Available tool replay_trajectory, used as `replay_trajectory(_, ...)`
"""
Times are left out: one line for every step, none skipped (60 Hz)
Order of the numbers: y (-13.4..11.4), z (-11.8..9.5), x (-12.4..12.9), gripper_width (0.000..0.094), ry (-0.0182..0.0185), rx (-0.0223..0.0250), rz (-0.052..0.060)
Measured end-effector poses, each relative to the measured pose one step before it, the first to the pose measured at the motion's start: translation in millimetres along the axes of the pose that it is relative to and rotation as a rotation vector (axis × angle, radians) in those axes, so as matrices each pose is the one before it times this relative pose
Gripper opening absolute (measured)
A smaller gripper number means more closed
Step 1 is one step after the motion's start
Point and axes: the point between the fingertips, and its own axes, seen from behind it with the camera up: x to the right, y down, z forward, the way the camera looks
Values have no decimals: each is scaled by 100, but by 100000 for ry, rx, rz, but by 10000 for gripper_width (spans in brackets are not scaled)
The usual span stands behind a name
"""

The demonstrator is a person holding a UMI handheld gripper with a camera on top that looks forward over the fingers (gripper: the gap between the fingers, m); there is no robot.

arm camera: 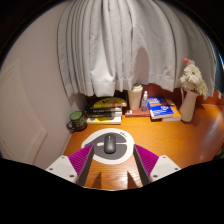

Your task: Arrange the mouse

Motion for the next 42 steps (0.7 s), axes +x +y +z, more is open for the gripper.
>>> replay_trajectory(-108, -849, 232, 776, -164, 1053, 392)
replay_trajectory(-112, -805, 206, 774, -159, 1029, 381)
replay_trajectory(-91, -766, 191, 774, -240, 890, 203)
replay_trajectory(32, -683, 188, 774, -308, 823, -92)
replay_trajectory(-69, -716, 248, 773, -307, 515, -150)
replay_trajectory(14, -652, 256, 772, -107, 248, -228)
replay_trajectory(49, -667, 326, 772, -16, 92, -328)
replay_trajectory(57, -638, 339, 774, 191, 93, -286)
replay_trajectory(7, -642, 365, 774, 234, 239, -289)
replay_trajectory(-46, -615, 359, 772, 268, 310, -260)
replay_trajectory(41, -590, 281, 773, 463, 545, -271)
replay_trajectory(-51, -617, 370, 773, 193, 315, -437)
replay_trajectory(-90, -565, 357, 773, 199, 536, -421)
replay_trajectory(-128, -533, 319, 775, 135, 703, -347)
replay_trajectory(-167, -514, 371, 775, 188, 865, -267)
replay_trajectory(-165, -517, 366, 775, 285, 811, -190)
replay_trajectory(-110, -498, 411, 775, 391, 746, -61)
replay_trajectory(-104, -481, 475, 774, 455, 628, 131)
replay_trajectory(-88, -414, 511, 774, 577, 728, 354)
replay_trajectory(-60, -388, 563, 774, 610, 743, 330)
replay_trajectory(-209, -476, 418, 774, 727, 557, 247)
replay_trajectory(-137, -381, 453, 772, 505, 797, 57)
replay_trajectory(-140, -335, 364, 773, 439, 743, 78)
replay_trajectory(-122, -350, 380, 773, 350, 657, -16)
replay_trajectory(-93, -305, 388, 771, 306, 518, -16)
replay_trajectory(4, -277, 391, 771, 329, 349, 99)
replay_trajectory(1, -286, 385, 770, 372, 177, 191)
replay_trajectory(-11, -282, 412, 772, 447, 103, 170)
replay_trajectory(-5, -251, 422, 772, 513, 121, -9)
replay_trajectory(-2, -250, 391, 772, 475, 178, -39)
replay_trajectory(166, -122, 359, 773, 298, 525, 24)
replay_trajectory(-15, -264, 419, 772, 270, -112, 17)
replay_trajectory(40, -217, 339, 772, 398, -44, 147)
replay_trajectory(38, -206, 320, 772, 435, 53, 123)
replay_trajectory(-1, -210, 327, 770, 425, 162, 176)
replay_trajectory(-18, -191, 319, 772, 329, 196, 213)
replay_trajectory(16, -177, 260, 771, 236, 60, 302)
replay_trajectory(18, -158, 252, 771, 196, -20, 210)
replay_trajectory(113, -115, 237, 772, 226, 255, 159)
replay_trajectory(-29, -152, 204, 773, 217, 114, -40)
replay_trajectory(-21, -147, 208, 773, 195, 186, 81)
replay_trajectory(31, -115, 188, 771, 126, 25, 232)
